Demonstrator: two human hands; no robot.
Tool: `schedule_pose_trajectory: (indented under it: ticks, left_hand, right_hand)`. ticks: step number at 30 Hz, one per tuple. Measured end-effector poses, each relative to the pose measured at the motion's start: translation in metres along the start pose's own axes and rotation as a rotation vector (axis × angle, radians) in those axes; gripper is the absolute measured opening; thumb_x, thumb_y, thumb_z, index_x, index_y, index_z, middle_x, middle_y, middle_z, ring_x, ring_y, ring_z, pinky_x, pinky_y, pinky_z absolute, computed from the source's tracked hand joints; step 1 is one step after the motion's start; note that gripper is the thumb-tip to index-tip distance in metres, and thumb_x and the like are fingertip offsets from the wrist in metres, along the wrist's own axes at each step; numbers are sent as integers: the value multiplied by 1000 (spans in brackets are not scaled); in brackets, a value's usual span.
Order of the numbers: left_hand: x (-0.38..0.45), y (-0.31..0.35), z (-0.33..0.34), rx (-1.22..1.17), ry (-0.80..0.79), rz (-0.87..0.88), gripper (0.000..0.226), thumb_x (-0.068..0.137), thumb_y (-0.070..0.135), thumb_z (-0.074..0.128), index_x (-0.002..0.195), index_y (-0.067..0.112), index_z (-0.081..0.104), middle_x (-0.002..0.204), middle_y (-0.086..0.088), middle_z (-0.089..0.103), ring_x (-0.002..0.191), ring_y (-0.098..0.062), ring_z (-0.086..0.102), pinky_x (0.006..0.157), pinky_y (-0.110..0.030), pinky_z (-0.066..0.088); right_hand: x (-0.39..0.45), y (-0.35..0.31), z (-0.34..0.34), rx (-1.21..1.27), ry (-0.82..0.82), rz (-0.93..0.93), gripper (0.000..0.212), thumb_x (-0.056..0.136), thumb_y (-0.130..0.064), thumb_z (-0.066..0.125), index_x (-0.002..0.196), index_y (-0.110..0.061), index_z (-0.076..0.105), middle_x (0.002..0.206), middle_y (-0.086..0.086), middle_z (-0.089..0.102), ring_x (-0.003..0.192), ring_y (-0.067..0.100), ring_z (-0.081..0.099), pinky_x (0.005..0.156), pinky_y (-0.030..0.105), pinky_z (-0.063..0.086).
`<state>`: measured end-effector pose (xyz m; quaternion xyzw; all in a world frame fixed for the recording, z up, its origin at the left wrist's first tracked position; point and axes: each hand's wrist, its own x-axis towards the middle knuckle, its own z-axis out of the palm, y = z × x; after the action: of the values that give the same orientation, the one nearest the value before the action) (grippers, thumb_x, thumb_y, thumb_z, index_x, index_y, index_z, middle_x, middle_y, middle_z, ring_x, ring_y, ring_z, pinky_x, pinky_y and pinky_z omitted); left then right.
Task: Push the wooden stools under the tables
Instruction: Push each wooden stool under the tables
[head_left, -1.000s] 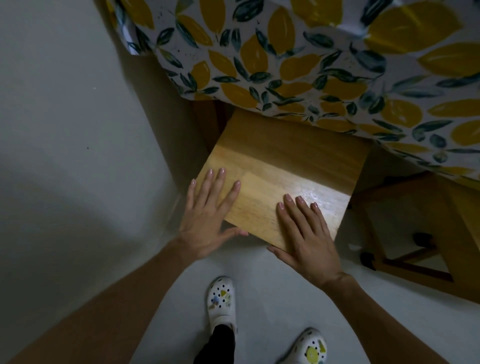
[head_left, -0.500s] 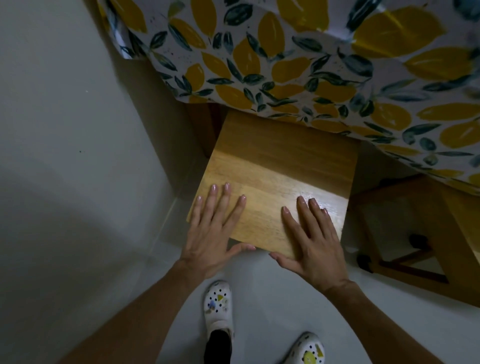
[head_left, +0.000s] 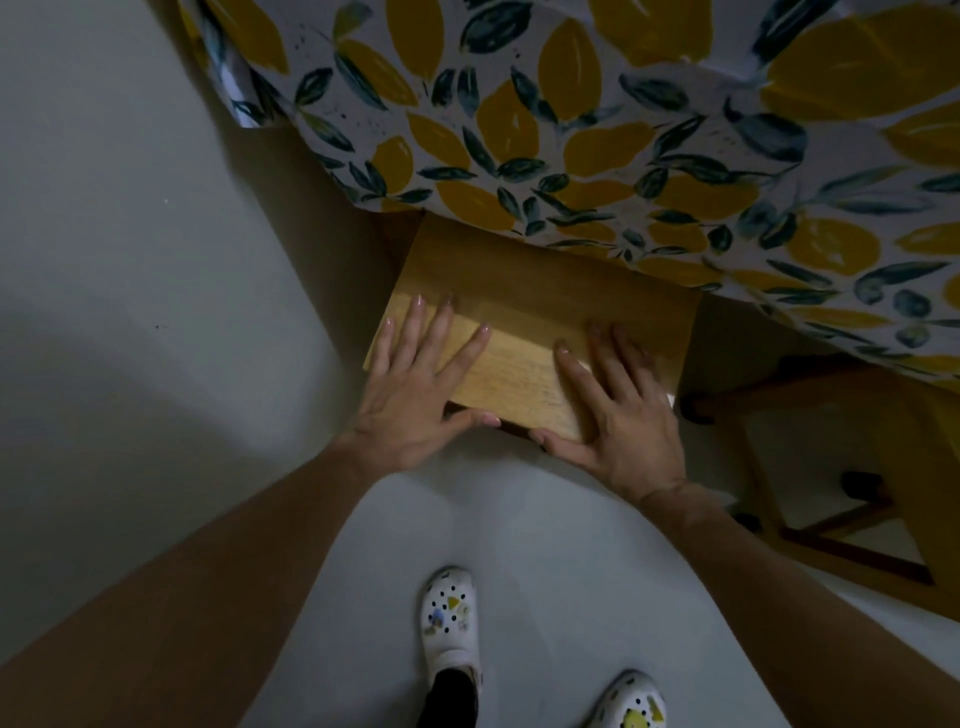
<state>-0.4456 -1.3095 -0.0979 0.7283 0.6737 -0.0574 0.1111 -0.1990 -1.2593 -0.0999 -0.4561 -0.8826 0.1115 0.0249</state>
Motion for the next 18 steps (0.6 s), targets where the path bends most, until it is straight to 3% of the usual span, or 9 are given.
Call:
schedule_pose_trajectory:
  ticks: [4,11,18]
  left_hand:
    - [13,-12,-5,-2,-33,30,88,78,84,13,147,38,-15,155,-11,-26,141,-32,-28,116,-53,-11]
    - [15,-6,-5,-11,-19,11,89,77,84,12,148,37,-14,158,-12,-20,143,-34,-23,116,-56,-6]
    - [17,-2,-10,-2,-90,5,90,77,82,13,145,36,-22,154,-14,-31,140,-35,-30,115,-56,-10]
  right_hand:
    - [8,-4,2,23,16,39,88,80,-78,41,149,-23,34,156,17,29,146,35,18,119,48,12]
    - [10,4,1,22,6,48,89,78,-80,43,149,-27,33,157,14,29,146,34,19,117,53,22]
    - [11,7,-1,18,-38,38,92,77,-84,35,151,-30,26,160,11,19,148,32,13,120,50,14]
